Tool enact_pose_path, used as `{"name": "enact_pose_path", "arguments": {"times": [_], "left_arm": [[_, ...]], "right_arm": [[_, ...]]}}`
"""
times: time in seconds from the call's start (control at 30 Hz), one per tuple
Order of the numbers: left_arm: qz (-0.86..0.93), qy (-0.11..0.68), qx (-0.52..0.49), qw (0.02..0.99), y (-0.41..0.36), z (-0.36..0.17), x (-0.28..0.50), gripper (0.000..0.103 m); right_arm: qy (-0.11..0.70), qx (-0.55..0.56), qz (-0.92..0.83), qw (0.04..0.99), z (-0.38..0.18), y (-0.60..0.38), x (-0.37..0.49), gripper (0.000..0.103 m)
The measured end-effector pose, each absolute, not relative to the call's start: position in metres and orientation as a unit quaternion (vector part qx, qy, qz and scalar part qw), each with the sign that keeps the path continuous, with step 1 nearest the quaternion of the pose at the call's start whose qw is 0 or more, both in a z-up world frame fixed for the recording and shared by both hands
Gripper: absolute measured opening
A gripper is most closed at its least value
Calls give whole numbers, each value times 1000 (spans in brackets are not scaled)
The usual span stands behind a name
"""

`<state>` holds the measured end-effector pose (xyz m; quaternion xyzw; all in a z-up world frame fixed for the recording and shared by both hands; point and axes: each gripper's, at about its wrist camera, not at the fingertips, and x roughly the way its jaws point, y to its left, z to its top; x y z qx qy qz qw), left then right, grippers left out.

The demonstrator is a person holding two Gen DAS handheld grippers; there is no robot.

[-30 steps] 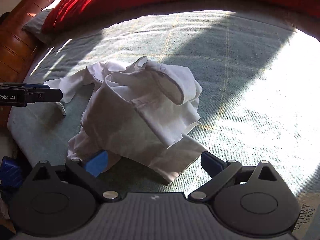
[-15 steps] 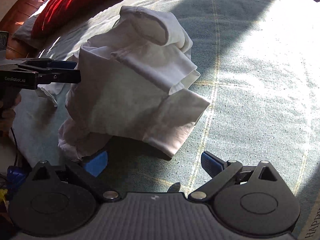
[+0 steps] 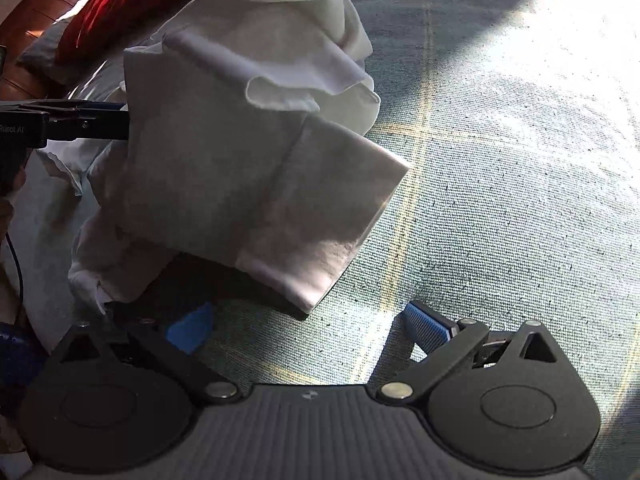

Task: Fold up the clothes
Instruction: 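Grasp the bunched shirt edge with the right gripper and pull it outward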

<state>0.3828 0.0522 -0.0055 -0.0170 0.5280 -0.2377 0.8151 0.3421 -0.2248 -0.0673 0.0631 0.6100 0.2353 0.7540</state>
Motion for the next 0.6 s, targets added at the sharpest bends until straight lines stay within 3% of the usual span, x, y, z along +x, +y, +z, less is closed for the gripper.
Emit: {"name": "enact_pose_path", "arguments": {"times": [0.03,0.1,0.17,0.6], "left_arm": [[-236,527,-16,817,52,-5,382,86],[-233,525,-15,819,51,-4,381,86],[-229,523,-16,821,51,-5,380,86],[-200,528,-45,824,52,-10,379,87]], "right_arm": [[611,74,223,756,-65,-226,343,103],[605,95,214,761,-58,-234,346,90],[591,114,226,766,-52,-246,350,66],[518,136,366,761,-62,-279,411,65]]}}
